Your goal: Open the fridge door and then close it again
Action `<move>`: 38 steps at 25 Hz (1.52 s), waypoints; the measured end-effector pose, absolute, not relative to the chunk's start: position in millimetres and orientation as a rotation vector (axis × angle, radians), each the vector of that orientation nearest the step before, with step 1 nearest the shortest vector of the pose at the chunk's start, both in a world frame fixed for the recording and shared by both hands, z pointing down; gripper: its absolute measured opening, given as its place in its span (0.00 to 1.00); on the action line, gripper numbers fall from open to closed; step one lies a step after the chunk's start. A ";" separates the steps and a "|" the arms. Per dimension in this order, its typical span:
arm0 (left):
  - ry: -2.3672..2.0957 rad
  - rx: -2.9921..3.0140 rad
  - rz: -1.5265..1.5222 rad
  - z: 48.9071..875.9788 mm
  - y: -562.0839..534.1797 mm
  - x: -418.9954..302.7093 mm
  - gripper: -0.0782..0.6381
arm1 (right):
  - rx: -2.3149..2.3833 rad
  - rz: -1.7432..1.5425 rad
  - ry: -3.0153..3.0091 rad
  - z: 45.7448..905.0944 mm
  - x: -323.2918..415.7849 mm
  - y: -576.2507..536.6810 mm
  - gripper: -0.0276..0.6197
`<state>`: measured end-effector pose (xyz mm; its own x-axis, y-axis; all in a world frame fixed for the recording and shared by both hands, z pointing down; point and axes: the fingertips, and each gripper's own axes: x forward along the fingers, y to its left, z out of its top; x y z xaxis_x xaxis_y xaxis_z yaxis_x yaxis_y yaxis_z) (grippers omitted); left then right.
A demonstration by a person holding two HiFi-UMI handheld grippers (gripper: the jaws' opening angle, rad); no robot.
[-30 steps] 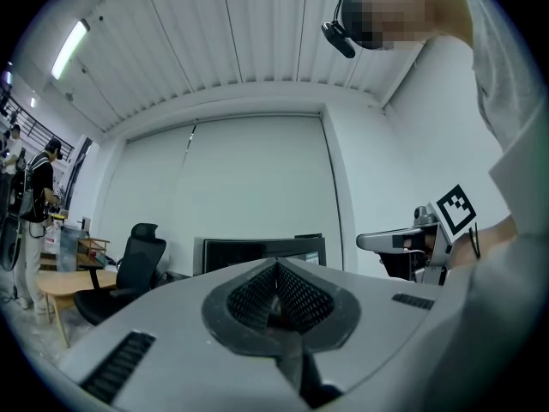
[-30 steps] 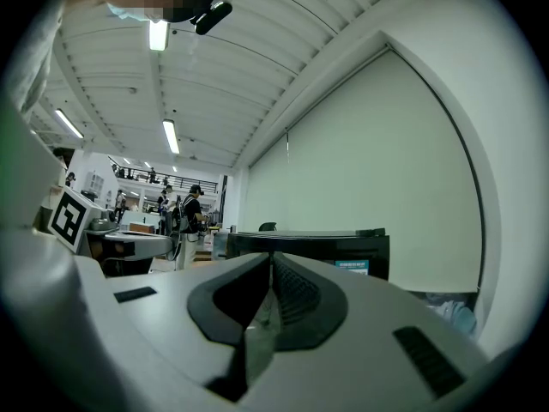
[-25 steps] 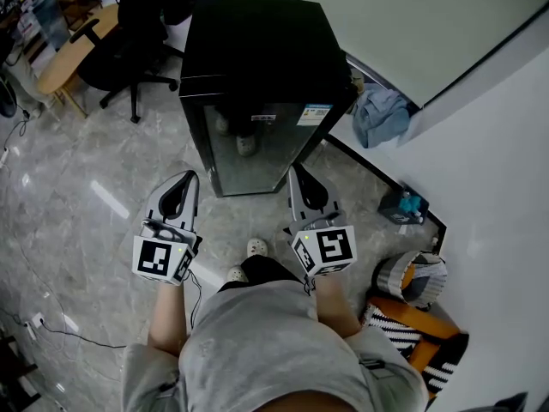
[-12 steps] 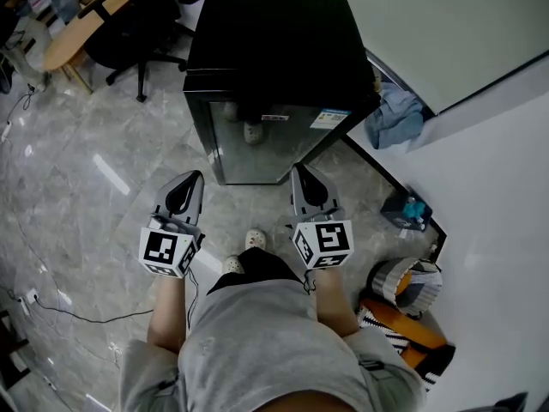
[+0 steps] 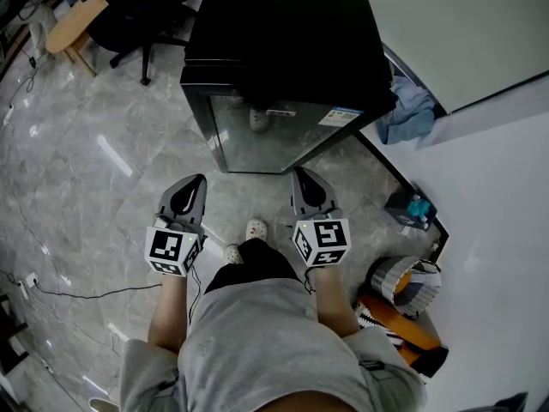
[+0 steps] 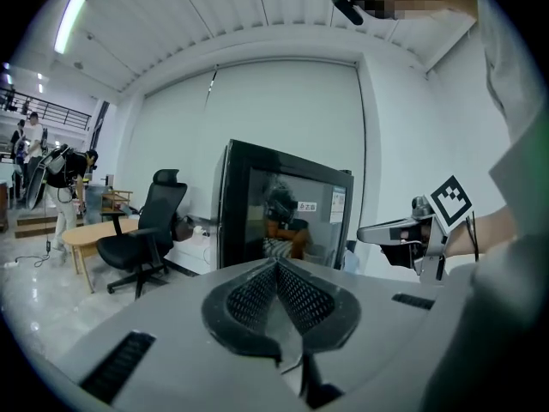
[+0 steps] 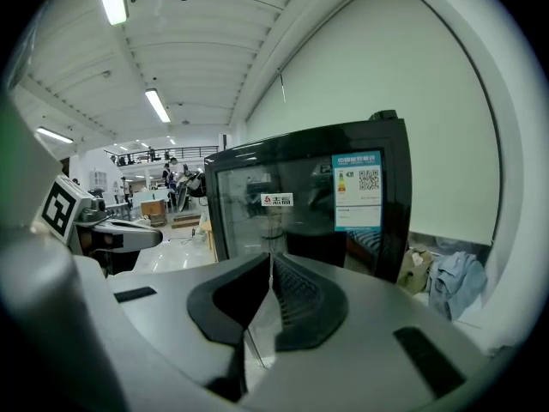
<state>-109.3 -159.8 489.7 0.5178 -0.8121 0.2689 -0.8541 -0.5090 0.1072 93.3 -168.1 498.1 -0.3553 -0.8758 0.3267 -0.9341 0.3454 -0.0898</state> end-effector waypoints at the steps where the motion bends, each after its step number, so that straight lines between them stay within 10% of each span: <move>1: -1.413 2.525 0.279 493.5 -160.0 -108.5 0.13 | 1.630 0.400 -2.384 502.4 93.6 -168.3 0.08; 38: -1.142 2.600 0.613 568.3 -282.4 -105.1 0.38 | 1.530 0.471 -2.367 534.6 102.4 -197.3 0.08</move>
<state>-105.1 -282.4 568.3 0.6074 -0.6445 0.4644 -0.7433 -0.6673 0.0461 102.4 -197.3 534.6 -0.3982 -0.8231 0.4050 -0.9154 0.3850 -0.1175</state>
